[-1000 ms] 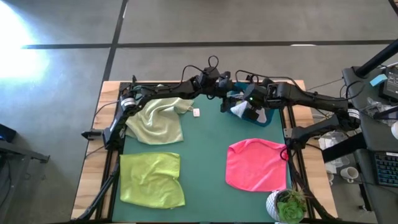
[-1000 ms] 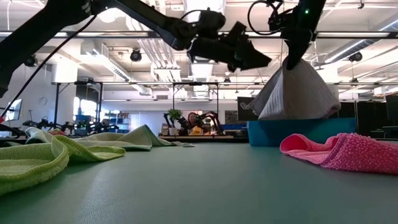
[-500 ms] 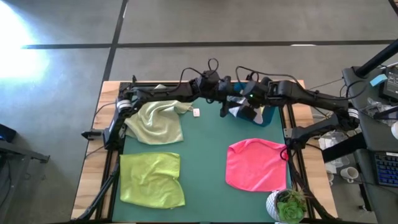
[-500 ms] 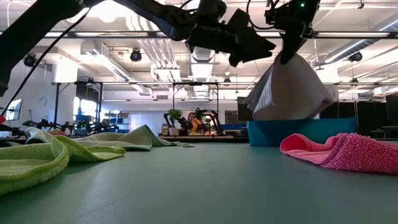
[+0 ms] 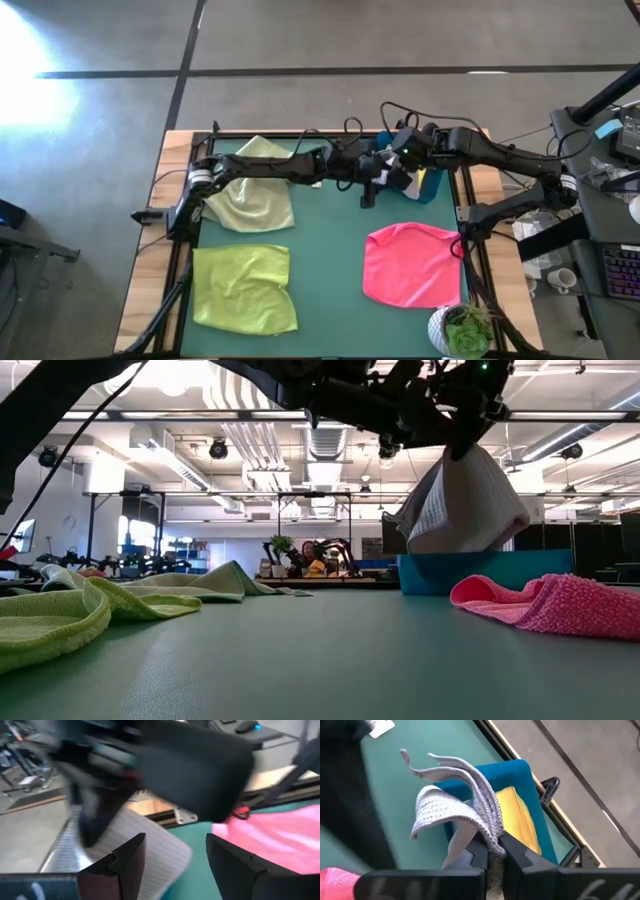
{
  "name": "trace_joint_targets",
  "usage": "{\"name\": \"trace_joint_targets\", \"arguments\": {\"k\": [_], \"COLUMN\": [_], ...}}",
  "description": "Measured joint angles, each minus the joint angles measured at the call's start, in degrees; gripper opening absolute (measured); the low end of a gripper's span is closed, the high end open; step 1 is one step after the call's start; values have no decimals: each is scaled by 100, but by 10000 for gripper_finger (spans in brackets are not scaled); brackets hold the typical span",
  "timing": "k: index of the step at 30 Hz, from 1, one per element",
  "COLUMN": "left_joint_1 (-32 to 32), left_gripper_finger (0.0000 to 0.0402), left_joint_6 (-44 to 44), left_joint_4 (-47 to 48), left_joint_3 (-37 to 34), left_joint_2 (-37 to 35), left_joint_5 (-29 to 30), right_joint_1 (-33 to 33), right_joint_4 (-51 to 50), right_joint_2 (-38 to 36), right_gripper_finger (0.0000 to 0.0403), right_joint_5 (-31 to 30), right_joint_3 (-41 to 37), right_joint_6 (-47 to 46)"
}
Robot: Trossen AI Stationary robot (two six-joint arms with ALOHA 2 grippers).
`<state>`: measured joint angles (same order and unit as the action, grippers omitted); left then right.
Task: Fold microfiber towels
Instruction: Put the folded gray microfiber cloth into the blue bin
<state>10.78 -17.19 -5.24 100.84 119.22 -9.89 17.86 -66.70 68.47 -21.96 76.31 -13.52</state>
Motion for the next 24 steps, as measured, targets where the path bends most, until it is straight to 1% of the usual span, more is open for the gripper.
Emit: {"name": "trace_joint_targets", "arguments": {"k": [3,7,11,17,20,24], "left_joint_1": [-39,11,187,356,432,500], "left_gripper_finger": [191,191,191,191,191,191], "left_joint_6": [-7,9,25,33,34,34], "left_joint_4": [107,119,210,175,138,28], "left_joint_3": [-1,0,-4,-6,10,39], "left_joint_2": [46,228,352,409,409,409], "left_joint_5": [75,845,936,1686,1790,1795], "right_joint_1": [5,3,3,12,71,195], "right_joint_4": [-12,-40,-68,-96,-178,-296], "right_joint_2": [0,0,0,0,0,7], "right_gripper_finger": [13,13,13,13,13,13], "right_joint_5": [42,150,293,284,240,-144], "right_joint_3": [5,49,142,216,139,-199], "right_joint_6": [7,40,36,-41,-69,-311]}}
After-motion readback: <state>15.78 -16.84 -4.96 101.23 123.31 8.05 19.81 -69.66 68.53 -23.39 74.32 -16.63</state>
